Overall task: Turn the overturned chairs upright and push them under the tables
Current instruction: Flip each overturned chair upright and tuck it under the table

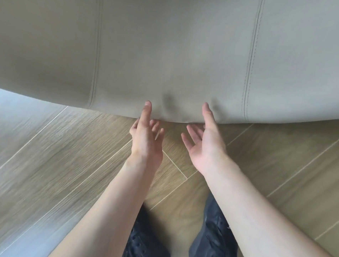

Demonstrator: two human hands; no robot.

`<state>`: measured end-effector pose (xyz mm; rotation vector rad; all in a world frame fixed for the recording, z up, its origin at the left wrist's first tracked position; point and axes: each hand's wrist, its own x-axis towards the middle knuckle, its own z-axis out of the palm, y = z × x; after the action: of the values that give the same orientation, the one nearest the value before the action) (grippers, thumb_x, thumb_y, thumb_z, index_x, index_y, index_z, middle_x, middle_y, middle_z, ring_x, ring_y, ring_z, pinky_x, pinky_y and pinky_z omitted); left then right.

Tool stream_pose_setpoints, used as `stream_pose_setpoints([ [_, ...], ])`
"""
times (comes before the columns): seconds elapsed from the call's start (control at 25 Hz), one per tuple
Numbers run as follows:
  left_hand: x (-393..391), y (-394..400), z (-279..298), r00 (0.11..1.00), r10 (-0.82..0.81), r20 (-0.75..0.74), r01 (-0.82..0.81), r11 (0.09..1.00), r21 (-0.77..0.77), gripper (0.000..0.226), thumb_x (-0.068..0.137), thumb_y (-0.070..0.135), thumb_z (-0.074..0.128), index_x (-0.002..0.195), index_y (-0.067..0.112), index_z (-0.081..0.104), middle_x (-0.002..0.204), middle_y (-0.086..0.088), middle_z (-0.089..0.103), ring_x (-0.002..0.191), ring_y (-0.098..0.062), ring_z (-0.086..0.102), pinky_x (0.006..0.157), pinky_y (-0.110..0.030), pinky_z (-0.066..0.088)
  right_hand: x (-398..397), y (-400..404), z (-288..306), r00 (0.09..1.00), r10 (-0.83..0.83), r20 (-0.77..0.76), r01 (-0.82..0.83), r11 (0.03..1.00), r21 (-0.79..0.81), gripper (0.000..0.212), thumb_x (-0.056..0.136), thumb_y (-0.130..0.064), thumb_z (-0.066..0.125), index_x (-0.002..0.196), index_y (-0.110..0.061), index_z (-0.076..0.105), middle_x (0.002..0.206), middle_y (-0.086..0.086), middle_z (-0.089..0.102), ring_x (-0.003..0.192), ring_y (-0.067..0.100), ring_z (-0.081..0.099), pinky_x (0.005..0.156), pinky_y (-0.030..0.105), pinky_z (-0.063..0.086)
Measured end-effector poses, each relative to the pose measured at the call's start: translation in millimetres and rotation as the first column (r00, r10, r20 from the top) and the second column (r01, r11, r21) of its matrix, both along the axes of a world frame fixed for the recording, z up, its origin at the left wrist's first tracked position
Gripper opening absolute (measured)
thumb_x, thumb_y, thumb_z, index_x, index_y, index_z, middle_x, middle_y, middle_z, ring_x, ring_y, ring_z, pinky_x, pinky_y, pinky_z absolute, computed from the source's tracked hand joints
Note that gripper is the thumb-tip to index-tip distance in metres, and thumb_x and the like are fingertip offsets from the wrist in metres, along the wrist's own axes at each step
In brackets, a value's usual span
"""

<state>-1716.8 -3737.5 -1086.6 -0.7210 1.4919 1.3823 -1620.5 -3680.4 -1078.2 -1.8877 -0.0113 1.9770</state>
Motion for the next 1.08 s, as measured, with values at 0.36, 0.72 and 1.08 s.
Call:
stream_pose_setpoints([
  [0.36, -23.6, 18.5, -40.4, 0.968, 0.234, 0.087, -0.243, 0.964, 0.11, 0.058, 0.084, 0.051, 0.078, 0.129, 0.018, 0.061, 0.126, -0.005, 0.068, 0.112, -0.023, 0.067, 0.104, -0.047, 0.053, -11.1, 15.8, -44.8, 0.979, -0.171, -0.11, 0.176, 0.983, 0.044, 0.059, 0.063, -0.055, 0.084, 0.116, -0.035, 0.067, 0.123, -0.007, 0.07, 0.118, 0.014, 0.06, 0.103, 0.041, 0.048],
  [0.72, -35.1, 27.7, 11.2, 0.865, 0.405, 0.295, -0.422, 0.907, -0.009, 0.069, 0.077, 0.035, 0.088, 0.132, 0.008, 0.056, 0.129, -0.013, 0.062, 0.117, -0.032, 0.063, 0.103, -0.053, 0.052, 0.3, 23.8, 0.2, 0.989, -0.137, -0.054, 0.136, 0.991, -0.015, 0.059, 0.068, -0.05, 0.085, 0.119, -0.026, 0.066, 0.127, 0.003, 0.067, 0.118, 0.022, 0.061, 0.095, 0.044, 0.056],
  [1.08, -37.1, 33.1, 184.2, 0.817, 0.441, 0.372, -0.453, 0.889, -0.059, 0.042, 0.078, 0.029, 0.087, 0.101, 0.011, 0.058, 0.115, -0.006, 0.066, 0.109, -0.024, 0.067, 0.107, -0.043, 0.049, -7.5, 41.7, 170.6, 0.991, 0.041, 0.126, -0.031, 0.996, -0.079, 0.07, 0.062, -0.07, 0.079, 0.117, -0.031, 0.062, 0.111, -0.001, 0.072, 0.103, 0.021, 0.067, 0.077, 0.037, 0.059],
])
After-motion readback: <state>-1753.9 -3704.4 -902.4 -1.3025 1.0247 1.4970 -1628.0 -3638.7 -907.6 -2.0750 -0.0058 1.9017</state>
